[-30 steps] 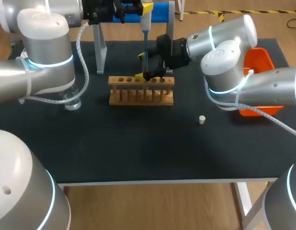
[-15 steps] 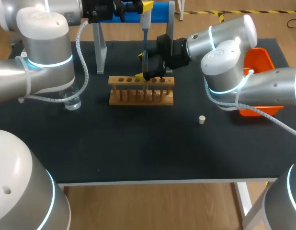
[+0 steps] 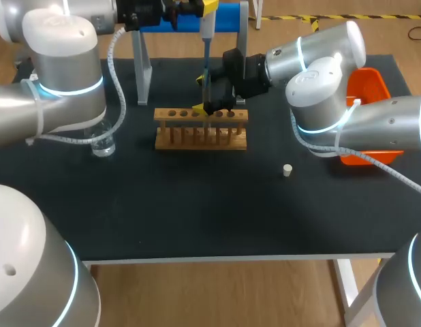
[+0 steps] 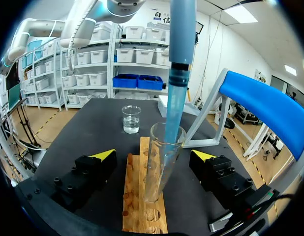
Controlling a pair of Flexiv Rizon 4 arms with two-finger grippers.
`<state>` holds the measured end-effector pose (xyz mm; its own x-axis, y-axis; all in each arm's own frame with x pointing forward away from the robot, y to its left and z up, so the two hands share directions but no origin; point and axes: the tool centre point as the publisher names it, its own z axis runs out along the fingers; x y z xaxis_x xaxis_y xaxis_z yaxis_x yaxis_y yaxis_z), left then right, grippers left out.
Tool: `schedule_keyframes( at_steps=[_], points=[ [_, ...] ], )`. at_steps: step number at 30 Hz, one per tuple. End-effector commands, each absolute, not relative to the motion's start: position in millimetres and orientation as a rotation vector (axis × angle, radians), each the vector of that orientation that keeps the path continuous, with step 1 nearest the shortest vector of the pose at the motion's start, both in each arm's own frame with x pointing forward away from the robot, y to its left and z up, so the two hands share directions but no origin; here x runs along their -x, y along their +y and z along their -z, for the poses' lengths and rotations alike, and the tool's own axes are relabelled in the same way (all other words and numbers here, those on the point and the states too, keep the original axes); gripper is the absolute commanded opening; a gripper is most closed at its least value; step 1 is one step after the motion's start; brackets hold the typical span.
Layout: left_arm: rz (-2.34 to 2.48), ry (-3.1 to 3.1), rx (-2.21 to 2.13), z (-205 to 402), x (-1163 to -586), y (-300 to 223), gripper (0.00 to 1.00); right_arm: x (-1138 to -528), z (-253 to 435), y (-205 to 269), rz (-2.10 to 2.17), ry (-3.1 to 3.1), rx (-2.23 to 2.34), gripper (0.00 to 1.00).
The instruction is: Invert the test tube, pick up the pipette, mount the tip to pipette, aspirate from beaker and dispense into the tube, eject the tip, return the pipette, and cap with the stopper.
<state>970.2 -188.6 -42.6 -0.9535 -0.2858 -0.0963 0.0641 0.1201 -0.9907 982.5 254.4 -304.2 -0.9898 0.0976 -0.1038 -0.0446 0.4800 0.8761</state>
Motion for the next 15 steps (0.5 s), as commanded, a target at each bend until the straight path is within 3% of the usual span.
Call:
schedule_keyframes(
  at_steps=[1,15],
  points=[
    [1.906,2.137,0.221,39.9,-968.7,-189.3,0.00,-982.5,303.5,253.5,-1.532,2.584,-0.046,1.00],
    [1.895,2.144,0.208,34.4,-965.4,-191.8,0.00,-982.5,303.5,253.5,-1.532,2.584,-0.046,1.00]
  ],
)
